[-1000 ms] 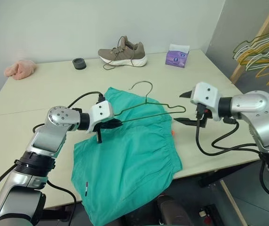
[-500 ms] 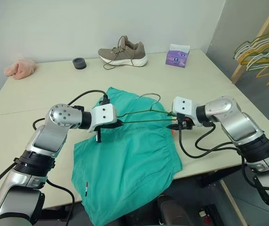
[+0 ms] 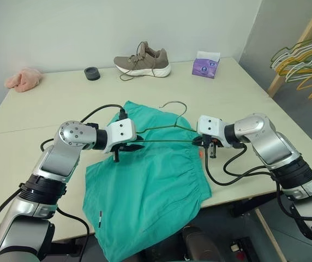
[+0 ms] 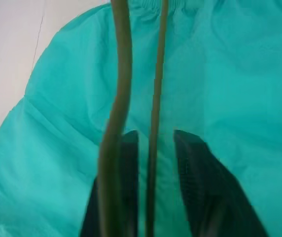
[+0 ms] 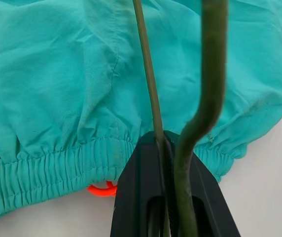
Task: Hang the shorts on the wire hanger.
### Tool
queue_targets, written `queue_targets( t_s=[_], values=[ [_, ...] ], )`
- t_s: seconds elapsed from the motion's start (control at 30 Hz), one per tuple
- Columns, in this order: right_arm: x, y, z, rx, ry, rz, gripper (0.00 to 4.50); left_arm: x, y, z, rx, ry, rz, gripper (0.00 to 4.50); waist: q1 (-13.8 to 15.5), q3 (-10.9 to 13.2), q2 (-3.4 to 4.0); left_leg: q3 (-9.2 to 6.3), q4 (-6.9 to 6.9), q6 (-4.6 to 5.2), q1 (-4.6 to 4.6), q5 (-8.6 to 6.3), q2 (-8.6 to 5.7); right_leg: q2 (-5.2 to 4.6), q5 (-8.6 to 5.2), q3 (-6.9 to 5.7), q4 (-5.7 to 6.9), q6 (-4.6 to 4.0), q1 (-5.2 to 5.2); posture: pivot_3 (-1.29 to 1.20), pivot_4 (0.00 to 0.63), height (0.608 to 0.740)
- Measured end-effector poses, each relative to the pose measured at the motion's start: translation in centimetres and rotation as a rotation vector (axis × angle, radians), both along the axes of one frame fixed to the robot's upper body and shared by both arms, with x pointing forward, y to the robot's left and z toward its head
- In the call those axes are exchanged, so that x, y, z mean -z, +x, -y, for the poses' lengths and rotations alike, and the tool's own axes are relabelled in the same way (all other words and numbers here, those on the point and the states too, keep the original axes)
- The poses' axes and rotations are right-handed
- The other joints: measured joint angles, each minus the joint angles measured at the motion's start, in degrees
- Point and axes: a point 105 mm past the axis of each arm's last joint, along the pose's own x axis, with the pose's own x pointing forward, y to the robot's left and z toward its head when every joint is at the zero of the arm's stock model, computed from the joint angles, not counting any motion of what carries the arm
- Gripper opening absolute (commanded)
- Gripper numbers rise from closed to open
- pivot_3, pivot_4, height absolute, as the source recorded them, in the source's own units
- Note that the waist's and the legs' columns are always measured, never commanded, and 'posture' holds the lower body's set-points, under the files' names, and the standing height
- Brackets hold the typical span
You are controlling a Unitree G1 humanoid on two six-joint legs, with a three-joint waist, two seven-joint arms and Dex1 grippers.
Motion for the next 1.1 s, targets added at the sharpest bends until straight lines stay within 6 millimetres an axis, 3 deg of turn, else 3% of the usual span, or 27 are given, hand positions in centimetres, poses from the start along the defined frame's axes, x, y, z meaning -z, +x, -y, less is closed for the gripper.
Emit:
queue_targets(
  t_s=[0.13, 0.33, 0.5, 0.57, 0.7, 0.8, 0.9, 1.1],
  values=[
    [-0.2, 0.0, 0.2, 0.014, 0.023, 0.003, 0.00, -0.5, 0.2, 0.4, -0.036, -0.080, -0.018, 3.10, -0.1, 0.0, 0.00, 0.00, 0.04, 0.00, 0.01, 0.00, 0.00, 0.00, 0.00, 0.00, 0.03, 0.00, 0.00, -0.21, 0.085, 0.740],
    [-0.5, -0.3, 1.9, 0.063, 0.029, 0.016, 0.00, -1.9, 0.8, -0.6, -0.115, -0.208, -0.058, 3.10, -0.1, 0.0, 0.00, -0.05, 0.04, 0.00, 0.01, 0.00, 0.00, 0.01, 0.00, -0.02, 0.03, 0.00, 0.01, -0.24, 0.097, 0.740],
    [0.7, -1.4, 8.7, 0.275, -0.027, -0.035, 0.00, -3.4, 2.8, -4.8, -0.319, -0.302, -0.003, 3.10, 0.1, 0.0, -0.02, -0.02, 0.03, 0.00, -0.02, 0.00, -0.03, -0.06, 0.00, -0.04, -0.04, 0.01, 0.02, -0.27, 0.110, 0.740],
    [1.4, -2.7, 10.4, 0.334, -0.021, -0.077, 0.00, -3.6, 2.7, -4.9, -0.323, -0.342, -0.026, 3.10, 0.0, 0.0, -0.01, 0.00, 0.01, 0.00, -0.02, -0.01, -0.02, -0.06, 0.00, -0.02, -0.05, 0.01, 0.02, -0.28, 0.114, 0.740],
    [3.1, -5.6, 13.7, 0.473, -0.003, -0.191, 0.00, -1.0, 0.5, -3.5, -0.227, -0.365, -0.184, 3.10, -0.3, 0.0, 0.00, 0.04, -0.03, -0.01, 0.07, -0.01, 0.00, -0.04, -0.01, 0.01, -0.02, 0.02, 0.05, -0.30, 0.123, 0.740],
    [4.0, -8.1, 14.9, 0.564, 0.047, -0.285, 0.00, 1.4, -1.3, -2.2, -0.151, -0.333, -0.297, 3.10, -0.8, 0.0, -0.03, 0.00, -0.03, -0.01, 0.18, 0.00, 0.04, 0.03, -0.12, 0.01, 0.03, 0.21, 0.11, -0.32, 0.131, 0.740],
    [5.1, -10.9, 15.2, 0.629, 0.090, -0.399, 0.00, 2.5, -2.4, -1.3, -0.092, -0.312, -0.350, 3.10, -1.3, 0.1, -0.05, -0.05, -0.04, -0.01, 0.31, 0.00, 0.04, 0.07, -0.14, -0.02, 0.01, 0.24, 0.27, -0.33, 0.135, 0.740],
    [6.6, -14.0, 14.5, 0.714, 0.167, -0.579, 0.00, 3.6, -3.0, -0.4, -0.031, -0.264, -0.366, 3.10, -2.2, 0.1, -0.12, -0.04, -0.11, -0.01, 0.62, -0.01, 0.02, 0.08, -0.18, 0.01, -0.12, 0.24, 0.60, -0.33, 0.141, 0.740]
  ],
)
